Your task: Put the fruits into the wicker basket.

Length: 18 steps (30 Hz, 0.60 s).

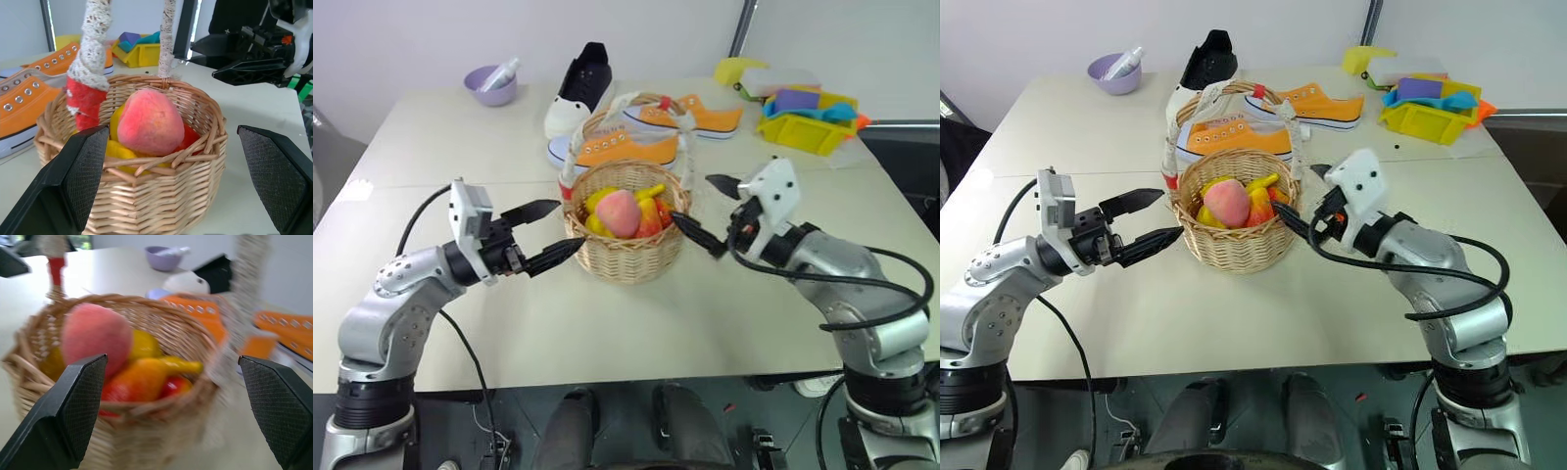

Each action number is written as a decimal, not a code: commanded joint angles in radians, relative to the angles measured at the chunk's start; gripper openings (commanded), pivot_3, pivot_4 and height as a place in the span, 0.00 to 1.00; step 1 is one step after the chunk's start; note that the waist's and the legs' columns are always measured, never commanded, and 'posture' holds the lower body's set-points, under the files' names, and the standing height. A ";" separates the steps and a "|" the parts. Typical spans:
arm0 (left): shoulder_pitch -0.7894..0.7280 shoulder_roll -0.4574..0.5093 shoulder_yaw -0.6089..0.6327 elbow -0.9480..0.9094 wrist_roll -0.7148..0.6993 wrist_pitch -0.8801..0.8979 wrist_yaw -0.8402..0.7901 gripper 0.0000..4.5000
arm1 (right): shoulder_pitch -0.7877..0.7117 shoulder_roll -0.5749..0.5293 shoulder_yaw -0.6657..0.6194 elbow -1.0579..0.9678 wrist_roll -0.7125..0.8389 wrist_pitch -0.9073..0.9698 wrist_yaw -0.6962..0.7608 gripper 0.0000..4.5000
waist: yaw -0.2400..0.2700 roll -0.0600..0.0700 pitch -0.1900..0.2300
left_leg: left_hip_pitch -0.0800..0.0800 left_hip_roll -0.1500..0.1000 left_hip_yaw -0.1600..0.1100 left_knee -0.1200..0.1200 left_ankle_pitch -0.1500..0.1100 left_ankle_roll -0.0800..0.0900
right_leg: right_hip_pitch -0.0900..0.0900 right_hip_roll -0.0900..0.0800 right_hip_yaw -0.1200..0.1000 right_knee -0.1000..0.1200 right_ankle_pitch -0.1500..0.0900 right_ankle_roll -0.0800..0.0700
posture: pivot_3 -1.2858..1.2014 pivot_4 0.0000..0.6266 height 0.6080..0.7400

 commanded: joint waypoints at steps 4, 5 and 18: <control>-0.045 0.007 0.021 0.011 -0.020 -0.011 -0.006 1.00 | -0.138 0.125 0.045 0.211 -0.104 -0.091 -0.103 0.99 | 0.002 0.000 0.000 | 0.002 0.002 0.001 0.000 0.000 0.000 | 0.001 0.003 0.001 0.001 0.001 -0.002 | 0.52 0.24 0.98; -0.046 0.007 0.020 0.010 -0.020 -0.011 -0.006 1.00 | -0.156 0.139 0.050 0.241 -0.114 -0.107 -0.107 0.99 | 0.003 0.000 0.000 | 0.002 0.002 0.001 0.000 0.000 0.000 | 0.001 0.003 0.001 0.001 0.001 -0.002 | 0.52 0.24 0.98; -0.023 0.009 0.018 -0.013 -0.015 -0.016 0.007 1.00 | -0.219 0.183 -0.077 0.288 -0.081 -0.123 -0.161 0.00 | 0.006 0.000 0.000 | 0.000 0.002 0.001 0.000 0.000 0.000 | 0.000 0.002 0.001 0.001 0.001 -0.002 | 0.52 0.24 0.98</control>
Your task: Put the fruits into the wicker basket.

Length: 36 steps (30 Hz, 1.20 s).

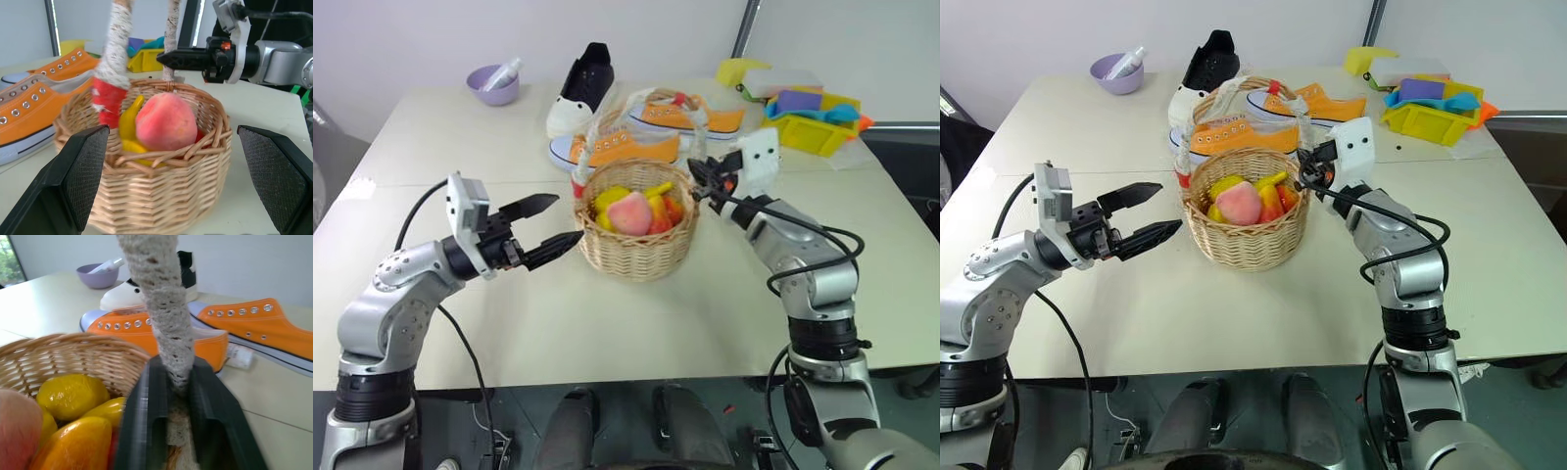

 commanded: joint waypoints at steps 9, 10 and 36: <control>-0.020 -0.002 -0.003 -0.020 0.004 -0.024 0.005 1.00 | -0.022 -0.254 -0.366 0.103 -0.065 -0.047 -0.149 0.00 | 0.003 0.000 0.000 | -0.002 -0.002 0.003 0.001 0.000 0.000 | 0.000 -0.001 0.000 -0.001 0.000 0.000 | 0.52 0.24 0.98; -0.031 -0.007 -0.011 -0.010 0.008 -0.026 0.004 1.00 | -0.034 -0.287 -0.392 0.193 -0.080 -0.089 -0.153 0.00 | 0.002 0.000 0.000 | -0.002 -0.002 0.004 0.001 0.000 0.000 | 0.000 -0.001 0.000 -0.001 0.000 0.000 | 0.52 0.24 0.98; 0.033 -0.015 -0.020 0.148 0.254 -0.186 0.128 1.00 | 0.495 -0.371 -0.458 -0.042 0.073 -0.344 0.272 0.81 | -0.001 0.001 0.000 | 0.013 0.004 0.014 -0.001 -0.002 0.003 | 0.009 0.008 0.011 0.000 0.000 0.000 | 0.52 0.24 0.98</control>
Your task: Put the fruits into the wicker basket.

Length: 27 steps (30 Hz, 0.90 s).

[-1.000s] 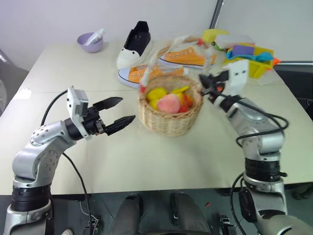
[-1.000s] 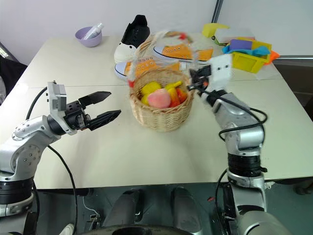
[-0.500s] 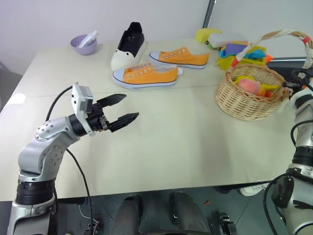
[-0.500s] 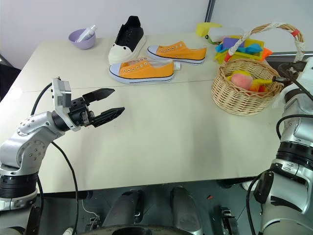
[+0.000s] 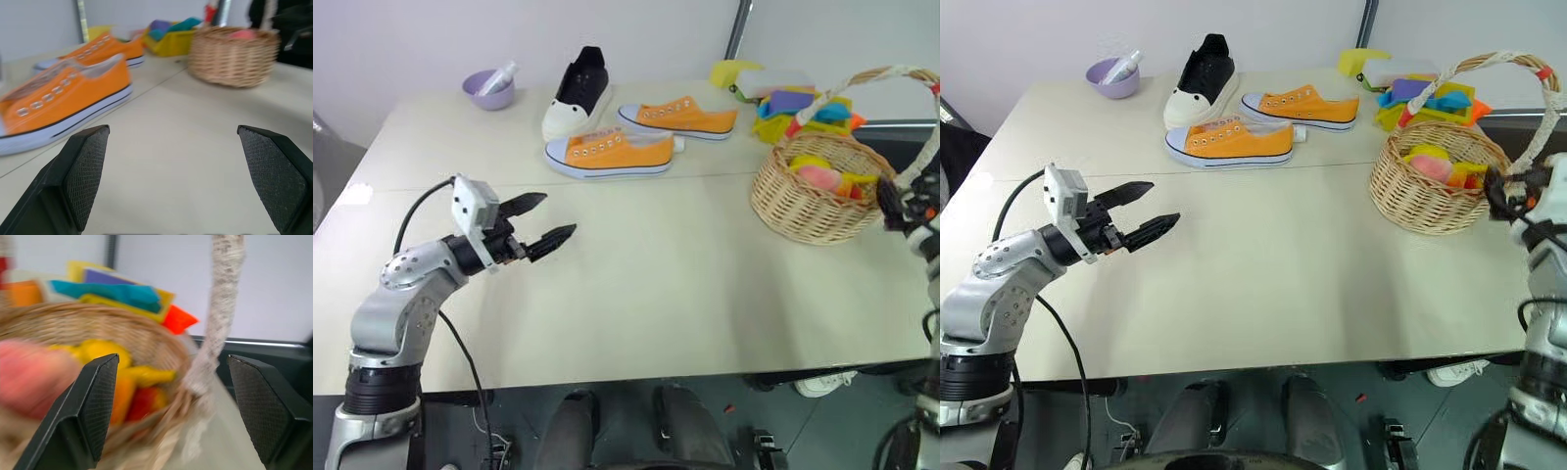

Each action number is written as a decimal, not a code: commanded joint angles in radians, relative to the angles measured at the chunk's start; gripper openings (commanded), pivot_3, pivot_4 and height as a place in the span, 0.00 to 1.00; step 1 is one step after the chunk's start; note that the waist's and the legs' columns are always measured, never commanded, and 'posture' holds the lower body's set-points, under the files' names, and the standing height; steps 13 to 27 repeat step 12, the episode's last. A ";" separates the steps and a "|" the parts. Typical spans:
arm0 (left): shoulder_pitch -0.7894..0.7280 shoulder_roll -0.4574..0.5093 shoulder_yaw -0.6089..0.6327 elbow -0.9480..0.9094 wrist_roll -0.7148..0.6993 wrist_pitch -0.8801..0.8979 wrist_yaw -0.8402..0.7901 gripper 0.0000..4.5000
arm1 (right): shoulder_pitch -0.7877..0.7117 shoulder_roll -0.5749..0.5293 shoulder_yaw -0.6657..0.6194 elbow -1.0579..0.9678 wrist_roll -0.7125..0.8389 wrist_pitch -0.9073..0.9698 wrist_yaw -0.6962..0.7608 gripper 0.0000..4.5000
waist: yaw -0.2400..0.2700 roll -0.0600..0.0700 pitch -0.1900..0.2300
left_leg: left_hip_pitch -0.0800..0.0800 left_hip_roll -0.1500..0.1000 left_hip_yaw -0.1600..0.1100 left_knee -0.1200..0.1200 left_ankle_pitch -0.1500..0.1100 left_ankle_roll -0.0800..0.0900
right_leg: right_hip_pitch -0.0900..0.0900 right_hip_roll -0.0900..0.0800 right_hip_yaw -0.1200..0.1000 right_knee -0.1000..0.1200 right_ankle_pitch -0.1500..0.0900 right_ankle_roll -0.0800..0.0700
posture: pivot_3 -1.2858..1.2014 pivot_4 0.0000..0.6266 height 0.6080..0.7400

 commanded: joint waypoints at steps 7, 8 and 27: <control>0.108 -0.051 0.013 0.156 0.186 -0.206 0.092 1.00 | 0.161 0.055 0.242 -0.242 0.072 -0.074 0.263 0.81 | -0.002 0.000 0.000 | 0.005 0.006 0.001 0.001 -0.001 0.001 | 0.005 0.002 0.000 -0.002 0.000 -0.001 | 0.52 0.24 0.98; 0.118 -0.056 0.016 0.159 0.189 -0.216 0.095 1.00 | 0.153 0.063 0.255 -0.232 0.063 -0.081 0.256 0.81 | -0.001 0.000 0.000 | 0.005 0.006 0.001 0.001 -0.001 0.001 | 0.006 0.002 0.000 -0.002 0.000 -0.001 | 0.52 0.24 0.98; 0.153 -0.069 0.033 0.157 0.180 -0.223 0.104 1.00 | 0.112 0.099 0.304 -0.177 0.041 -0.099 0.252 0.81 | 0.003 0.000 0.000 | 0.004 0.005 0.001 0.001 -0.001 0.001 | 0.005 0.001 0.000 -0.004 0.000 -0.001 | 0.52 0.24 0.98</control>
